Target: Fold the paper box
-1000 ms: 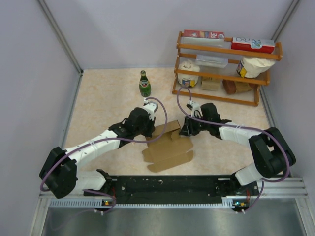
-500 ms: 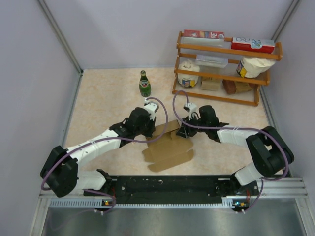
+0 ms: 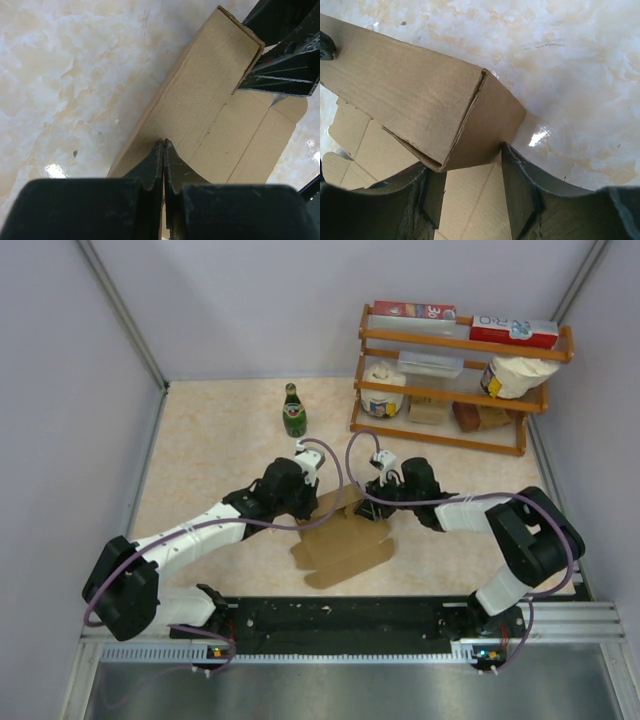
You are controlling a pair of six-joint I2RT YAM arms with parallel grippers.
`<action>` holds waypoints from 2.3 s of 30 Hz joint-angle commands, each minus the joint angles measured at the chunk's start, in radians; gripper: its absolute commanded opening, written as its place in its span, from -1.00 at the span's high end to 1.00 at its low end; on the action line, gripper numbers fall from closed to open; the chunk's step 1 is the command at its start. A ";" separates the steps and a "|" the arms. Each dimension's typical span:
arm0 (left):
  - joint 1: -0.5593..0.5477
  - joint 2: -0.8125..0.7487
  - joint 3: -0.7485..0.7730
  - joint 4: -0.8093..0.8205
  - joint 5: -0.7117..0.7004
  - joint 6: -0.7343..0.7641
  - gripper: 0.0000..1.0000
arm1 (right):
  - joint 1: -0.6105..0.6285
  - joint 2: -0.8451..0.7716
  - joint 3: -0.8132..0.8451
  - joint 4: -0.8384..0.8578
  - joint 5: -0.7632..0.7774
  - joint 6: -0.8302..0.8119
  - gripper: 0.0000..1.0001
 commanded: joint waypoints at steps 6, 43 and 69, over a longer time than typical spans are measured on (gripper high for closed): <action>0.003 0.015 0.066 -0.007 0.046 0.026 0.98 | 0.020 0.040 -0.030 0.192 -0.032 -0.029 0.07; 0.046 0.086 0.176 -0.043 0.078 0.084 0.98 | 0.022 0.186 0.024 0.402 -0.062 -0.021 -0.18; 0.087 0.212 0.246 -0.064 0.176 0.136 1.00 | 0.037 0.335 0.028 0.726 0.005 0.092 0.25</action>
